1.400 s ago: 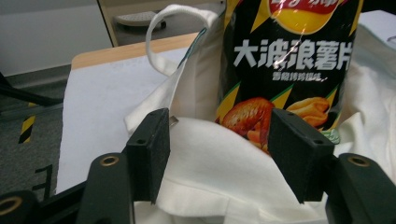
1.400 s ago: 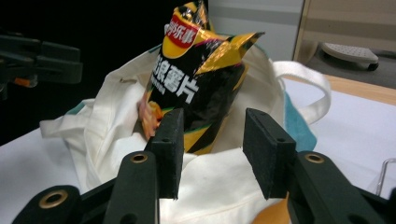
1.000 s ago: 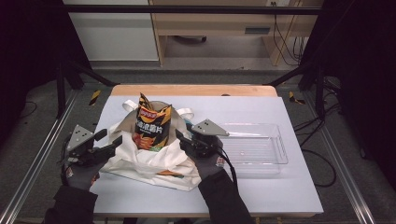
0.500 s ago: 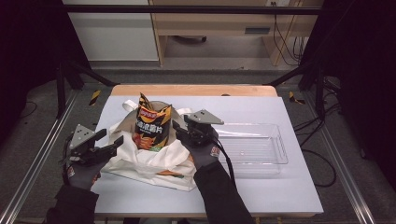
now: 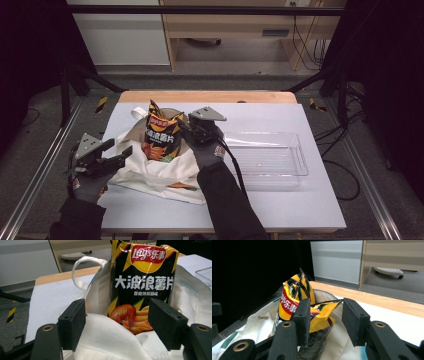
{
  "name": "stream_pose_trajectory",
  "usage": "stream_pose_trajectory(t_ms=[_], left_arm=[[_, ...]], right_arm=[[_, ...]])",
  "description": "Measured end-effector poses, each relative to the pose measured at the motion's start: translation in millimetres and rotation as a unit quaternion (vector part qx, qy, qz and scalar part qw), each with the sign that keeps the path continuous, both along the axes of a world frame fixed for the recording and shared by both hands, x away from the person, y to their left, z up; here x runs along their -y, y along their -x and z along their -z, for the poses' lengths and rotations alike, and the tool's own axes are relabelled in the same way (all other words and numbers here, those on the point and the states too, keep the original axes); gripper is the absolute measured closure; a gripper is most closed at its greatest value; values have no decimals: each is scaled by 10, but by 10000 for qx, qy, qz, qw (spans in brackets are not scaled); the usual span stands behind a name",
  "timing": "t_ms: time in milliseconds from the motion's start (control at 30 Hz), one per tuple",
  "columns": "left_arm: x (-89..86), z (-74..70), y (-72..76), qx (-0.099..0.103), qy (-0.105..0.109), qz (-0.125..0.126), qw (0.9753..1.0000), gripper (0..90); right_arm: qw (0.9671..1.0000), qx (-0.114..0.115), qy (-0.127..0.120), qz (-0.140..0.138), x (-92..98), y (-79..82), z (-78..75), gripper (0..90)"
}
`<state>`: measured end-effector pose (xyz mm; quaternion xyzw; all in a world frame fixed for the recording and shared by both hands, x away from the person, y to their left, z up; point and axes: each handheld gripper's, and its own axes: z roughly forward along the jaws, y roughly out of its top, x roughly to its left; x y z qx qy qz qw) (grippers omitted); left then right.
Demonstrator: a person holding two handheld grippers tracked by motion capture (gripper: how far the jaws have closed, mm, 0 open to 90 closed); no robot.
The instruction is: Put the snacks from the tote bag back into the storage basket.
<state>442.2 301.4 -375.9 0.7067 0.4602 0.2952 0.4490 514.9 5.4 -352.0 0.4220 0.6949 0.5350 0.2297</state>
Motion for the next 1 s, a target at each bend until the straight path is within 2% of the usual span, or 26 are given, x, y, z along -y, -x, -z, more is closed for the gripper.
stream_pose_trajectory(t_ms=[467, 700, 1000], left_arm=[[15, 21, -10, -30, -74, 16, 10000, 300], [6, 28, -18, -53, -68, 0, 10000, 301], [-3, 19, -15, -56, 9, 7, 10000, 307]], right_arm=[[9992, -259, 142, 258, -171, -208, 102, 642], [9989, -422, 5, 197, -197, -258, 146, 702], [9993, -350, 113, 46, -223, -209, 142, 882]])
